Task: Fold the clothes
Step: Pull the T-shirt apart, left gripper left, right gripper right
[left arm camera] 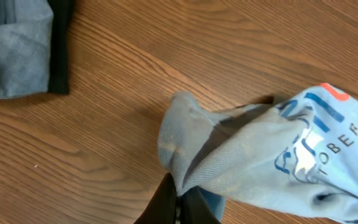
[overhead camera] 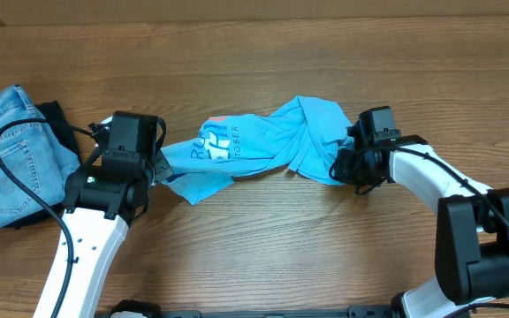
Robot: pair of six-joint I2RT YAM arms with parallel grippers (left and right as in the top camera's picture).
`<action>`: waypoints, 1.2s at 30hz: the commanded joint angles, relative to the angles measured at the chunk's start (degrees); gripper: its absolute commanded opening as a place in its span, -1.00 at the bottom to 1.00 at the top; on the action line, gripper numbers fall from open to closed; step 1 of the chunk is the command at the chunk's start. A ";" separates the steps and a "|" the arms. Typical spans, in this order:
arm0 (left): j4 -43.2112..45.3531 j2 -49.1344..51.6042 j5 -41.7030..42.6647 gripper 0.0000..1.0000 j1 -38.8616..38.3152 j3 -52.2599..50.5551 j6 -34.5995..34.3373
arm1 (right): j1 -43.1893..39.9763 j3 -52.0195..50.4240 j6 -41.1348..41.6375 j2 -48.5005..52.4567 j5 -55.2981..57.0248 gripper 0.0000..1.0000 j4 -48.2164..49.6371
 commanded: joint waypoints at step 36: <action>-2.23 -0.39 -3.89 -0.90 5.01 0.63 2.16 | -24.11 -5.31 3.69 -7.15 0.07 -0.92 -4.22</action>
